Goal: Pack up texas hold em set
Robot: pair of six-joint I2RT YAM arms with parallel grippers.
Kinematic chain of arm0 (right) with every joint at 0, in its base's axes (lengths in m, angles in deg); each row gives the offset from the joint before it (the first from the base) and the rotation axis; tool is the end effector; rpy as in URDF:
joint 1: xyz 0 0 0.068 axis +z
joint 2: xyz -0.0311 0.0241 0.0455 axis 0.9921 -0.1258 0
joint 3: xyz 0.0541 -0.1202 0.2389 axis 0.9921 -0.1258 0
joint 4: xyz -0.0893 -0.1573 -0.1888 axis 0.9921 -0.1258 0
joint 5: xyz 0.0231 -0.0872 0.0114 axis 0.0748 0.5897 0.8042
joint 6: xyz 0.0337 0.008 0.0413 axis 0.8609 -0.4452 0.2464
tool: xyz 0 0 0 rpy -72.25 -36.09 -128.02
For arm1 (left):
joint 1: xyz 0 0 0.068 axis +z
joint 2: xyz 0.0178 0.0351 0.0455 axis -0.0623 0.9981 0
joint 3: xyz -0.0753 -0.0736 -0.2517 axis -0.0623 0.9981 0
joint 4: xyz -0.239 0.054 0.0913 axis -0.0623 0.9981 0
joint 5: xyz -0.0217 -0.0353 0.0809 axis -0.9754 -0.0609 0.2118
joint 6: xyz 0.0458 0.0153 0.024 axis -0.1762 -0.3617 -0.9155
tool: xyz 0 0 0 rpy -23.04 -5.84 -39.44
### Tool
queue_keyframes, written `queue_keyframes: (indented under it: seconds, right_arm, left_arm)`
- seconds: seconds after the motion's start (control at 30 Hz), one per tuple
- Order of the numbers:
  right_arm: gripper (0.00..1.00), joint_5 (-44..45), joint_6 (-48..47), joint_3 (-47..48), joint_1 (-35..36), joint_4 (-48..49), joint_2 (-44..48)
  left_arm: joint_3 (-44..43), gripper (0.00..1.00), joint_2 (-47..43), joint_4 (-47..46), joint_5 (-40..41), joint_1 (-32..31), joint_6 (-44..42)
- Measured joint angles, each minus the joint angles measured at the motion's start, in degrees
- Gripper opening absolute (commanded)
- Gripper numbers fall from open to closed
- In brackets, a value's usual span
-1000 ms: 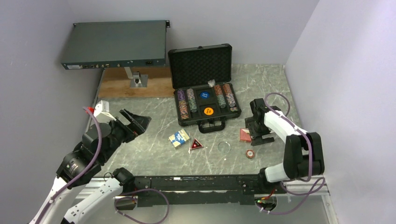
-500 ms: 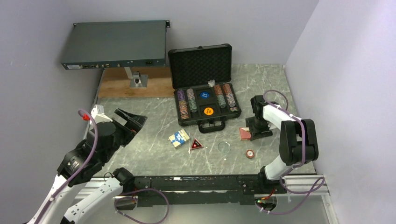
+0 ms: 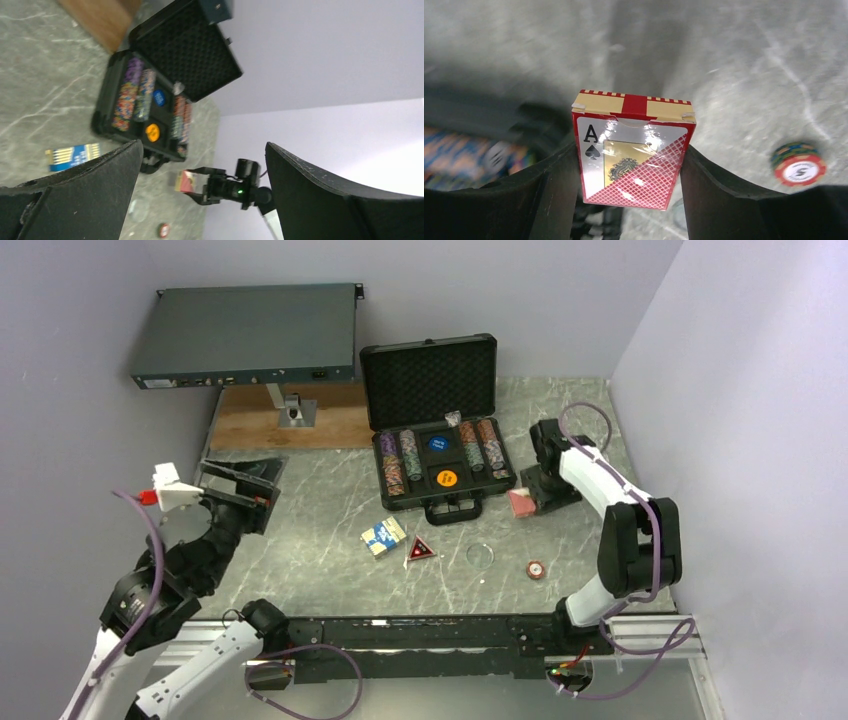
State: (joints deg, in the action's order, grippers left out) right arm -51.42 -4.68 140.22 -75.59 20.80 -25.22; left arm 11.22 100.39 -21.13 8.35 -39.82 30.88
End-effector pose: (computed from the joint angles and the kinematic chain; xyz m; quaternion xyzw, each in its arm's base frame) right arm 0.2784 0.0264 0.1986 0.6076 0.7806 -0.0306 0.1433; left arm 0.0592 -0.0221 0.3991 -0.4109 0.6539 -0.3994 0.4941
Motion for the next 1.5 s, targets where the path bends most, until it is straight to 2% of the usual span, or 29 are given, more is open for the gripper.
queue_keyframes:
  seconds: [0.17,0.33,0.53,0.67,0.77,1.0,1.5]
  right_arm:
    - [0.0,1.9,-0.6,12.9,6.4,-2.5,-1.0]
    - [0.0,1.9,-0.7,25.1,11.1,-1.6,-6.2]
    - [0.0,1.9,-0.1,37.1,13.7,-1.6,-19.3]
    - [0.0,1.0,1.1,42.2,14.7,-1.8,-27.7]
    - [0.0,0.3,1.8,47.4,15.2,-3.2,-30.4]
    - [0.0,-0.9,3.4,58.2,16.6,-3.5,-37.1]
    - [0.0,-2.4,10.3,61.9,21.1,-4.2,-43.5]
  left_arm:
    - [-2.4,1.0,0.5,-2.2,3.7,0.0,6.0]
    - [0.3,1.0,-0.2,-7.3,7.2,0.0,10.8]
    - [4.0,1.0,0.0,-12.8,10.5,0.0,17.1]
    - [5.0,1.0,1.5,-17.7,10.6,0.5,20.5]
    - [5.5,1.0,2.9,-20.2,9.9,1.1,23.0]
    - [5.8,1.0,3.7,-24.4,9.1,1.9,21.5]
    - [4.9,1.0,3.6,-30.7,7.8,2.0,10.8]
